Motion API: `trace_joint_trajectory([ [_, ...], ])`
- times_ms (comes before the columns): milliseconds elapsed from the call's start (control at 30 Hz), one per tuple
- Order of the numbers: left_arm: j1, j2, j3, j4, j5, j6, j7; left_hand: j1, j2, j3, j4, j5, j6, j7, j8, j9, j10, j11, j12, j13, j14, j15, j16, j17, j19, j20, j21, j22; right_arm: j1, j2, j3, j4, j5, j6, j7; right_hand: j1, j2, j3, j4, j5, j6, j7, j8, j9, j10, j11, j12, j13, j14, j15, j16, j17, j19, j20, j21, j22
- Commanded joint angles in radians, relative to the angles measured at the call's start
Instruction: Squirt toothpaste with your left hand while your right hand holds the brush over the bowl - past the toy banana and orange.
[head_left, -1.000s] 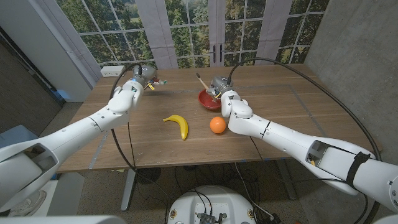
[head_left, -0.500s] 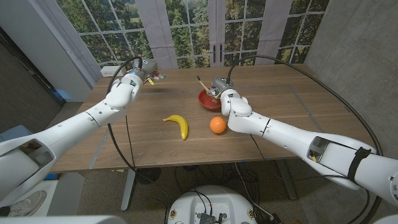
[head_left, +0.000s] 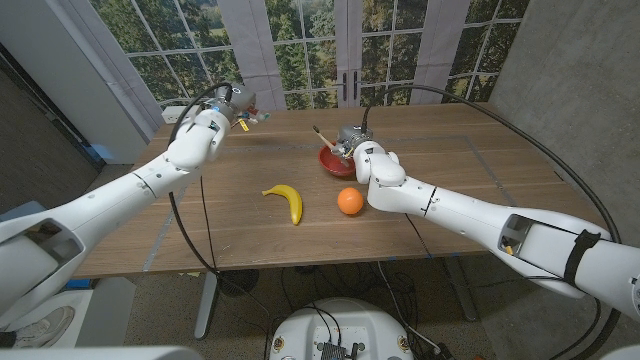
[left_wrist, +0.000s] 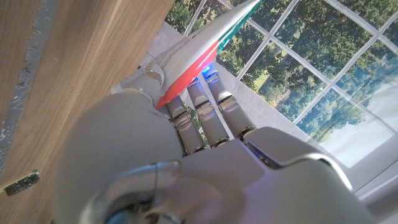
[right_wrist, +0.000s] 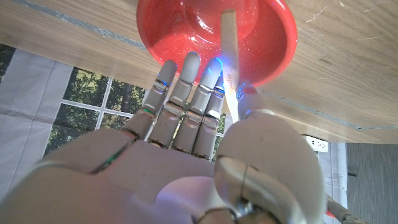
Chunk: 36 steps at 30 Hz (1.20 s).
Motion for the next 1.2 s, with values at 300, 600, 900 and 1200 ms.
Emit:
trace_joint_trajectory([
  [300,-0.029,0.006,-0.019,-0.043,0.124,-0.079,-0.048,0.012,0.005,-0.007,0.001,0.005,0.009,-0.006,-0.004,0.003,0.015,0.001,-0.01,0.006,0.012,-0.122,-0.005,0.005,-0.01,-0.113,0.012,0.004,0.029,-0.015,-0.03,-0.036,-0.058,0.011,0.106,0.022,0.03,0.054,0.026,0.006,0.017,-0.012,0.005,0.004,0.025,-0.034,-0.006,0.003,0.011,-0.098,-0.005,0.009,0.0,-0.079,0.011,-0.001],
  [600,-0.042,0.008,-0.025,-0.062,0.175,-0.117,-0.063,0.014,0.007,-0.009,0.001,0.006,0.01,-0.012,-0.006,0.003,0.017,0.0,-0.012,0.007,0.013,-0.122,-0.006,0.006,-0.015,-0.116,0.015,0.004,0.042,-0.014,-0.036,-0.037,-0.082,0.027,0.153,0.021,0.03,0.055,0.026,0.006,0.019,-0.012,0.004,0.003,0.027,-0.033,-0.007,0.004,0.013,-0.098,-0.008,0.013,0.0,-0.079,0.016,-0.001],
  [900,-0.067,0.004,-0.025,-0.071,0.212,-0.176,-0.089,0.016,0.008,-0.011,0.001,0.006,0.009,-0.013,-0.01,0.004,0.017,0.0,-0.016,0.008,0.011,-0.122,-0.008,0.006,-0.02,-0.118,0.017,0.005,0.061,-0.007,-0.044,-0.036,-0.115,0.031,0.204,0.021,0.03,0.056,0.025,0.005,0.018,-0.01,0.003,0.003,0.028,-0.033,-0.009,0.004,0.016,-0.098,-0.01,0.017,-0.001,-0.078,0.019,-0.001],
  [1200,-0.105,0.008,-0.018,-0.08,0.236,-0.267,-0.118,0.017,0.007,-0.015,0.001,0.006,0.01,-0.017,-0.012,0.004,0.016,0.0,-0.019,0.008,0.009,-0.122,-0.01,0.006,-0.023,-0.119,0.02,0.006,0.073,-0.003,-0.044,-0.038,-0.146,0.043,0.238,0.022,0.029,0.057,0.023,0.004,0.018,-0.009,0.002,0.004,0.029,-0.032,-0.009,0.008,0.02,-0.098,-0.009,0.022,-0.001,-0.078,0.024,-0.002],
])
